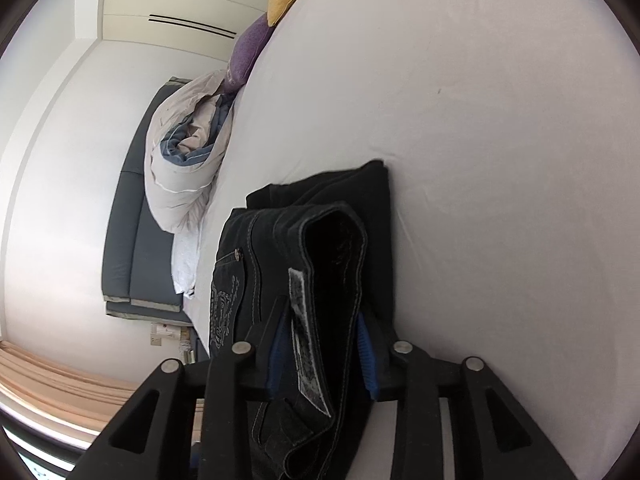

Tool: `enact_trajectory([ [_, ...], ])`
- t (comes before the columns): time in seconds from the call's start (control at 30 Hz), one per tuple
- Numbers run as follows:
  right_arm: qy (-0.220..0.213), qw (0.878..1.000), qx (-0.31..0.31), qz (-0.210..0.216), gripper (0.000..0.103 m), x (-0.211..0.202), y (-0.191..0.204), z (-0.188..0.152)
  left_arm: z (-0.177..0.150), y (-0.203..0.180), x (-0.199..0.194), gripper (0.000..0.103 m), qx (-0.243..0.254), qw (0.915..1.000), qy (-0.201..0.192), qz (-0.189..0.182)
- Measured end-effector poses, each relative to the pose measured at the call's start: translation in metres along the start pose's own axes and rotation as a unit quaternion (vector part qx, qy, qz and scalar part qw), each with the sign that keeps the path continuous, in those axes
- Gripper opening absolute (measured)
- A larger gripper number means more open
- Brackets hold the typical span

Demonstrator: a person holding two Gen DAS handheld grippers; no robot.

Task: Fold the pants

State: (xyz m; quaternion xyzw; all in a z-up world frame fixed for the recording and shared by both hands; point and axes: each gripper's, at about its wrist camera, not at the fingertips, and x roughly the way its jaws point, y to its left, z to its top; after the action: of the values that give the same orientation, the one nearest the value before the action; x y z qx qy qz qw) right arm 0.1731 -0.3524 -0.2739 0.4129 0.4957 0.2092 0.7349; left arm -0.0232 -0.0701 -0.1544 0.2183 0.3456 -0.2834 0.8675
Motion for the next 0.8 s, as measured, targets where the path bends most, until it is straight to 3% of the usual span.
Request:
enact_trajectory([
  [0.1, -0.025, 0.999, -0.007, -0.022, 0.04, -0.023, 0.013, 0.002, 0.001, 0.034, -0.017, 0.079, -0.055, 0.9985, -0.002, 0.001],
  [0.23, -0.024, 0.996, -0.014, 0.086, 0.04, -0.034, 0.038, -0.002, 0.002, 0.098, -0.028, 0.079, -0.152, 0.9881, -0.023, -0.002],
  [0.37, 0.03, 0.987, -0.041, 0.15, 0.04, -0.006, 0.057, -0.022, 0.013, 0.135, -0.025, 0.079, -0.187, 0.9819, -0.029, -0.009],
  [0.47, 0.077, 0.988, -0.05, 0.122, 0.04, 0.021, 0.052, -0.042, 0.015, 0.158, -0.009, 0.079, -0.206, 0.9783, -0.014, -0.014],
  [0.53, 0.109, 0.99, -0.049, 0.075, 0.03, 0.037, 0.035, -0.058, 0.014, 0.181, 0.008, 0.079, -0.227, 0.9738, -0.006, -0.019],
  [0.57, 0.108, 0.99, -0.056, 0.065, 0.014, 0.038, 0.026, -0.064, 0.012, 0.191, 0.013, 0.079, -0.241, 0.97, 0.0, -0.029],
  [0.6, 0.1, 0.991, -0.059, 0.068, 0.006, 0.035, 0.018, -0.068, 0.011, 0.199, 0.017, 0.078, -0.256, 0.966, 0.005, -0.038],
  [0.67, 0.095, 0.991, -0.039, 0.081, 0.0, 0.025, 0.003, -0.07, 0.009, 0.214, 0.027, 0.078, -0.269, 0.9619, 0.002, -0.048],
  [0.77, 0.09, 0.991, -0.04, 0.087, 0.0, 0.017, -0.006, -0.072, 0.019, 0.227, 0.033, 0.078, -0.268, 0.9619, -0.006, -0.055],
  [0.8, 0.09, 0.991, -0.042, 0.084, 0.0, 0.017, -0.006, -0.071, 0.025, 0.23, 0.036, 0.071, -0.263, 0.9628, -0.013, -0.062],
])
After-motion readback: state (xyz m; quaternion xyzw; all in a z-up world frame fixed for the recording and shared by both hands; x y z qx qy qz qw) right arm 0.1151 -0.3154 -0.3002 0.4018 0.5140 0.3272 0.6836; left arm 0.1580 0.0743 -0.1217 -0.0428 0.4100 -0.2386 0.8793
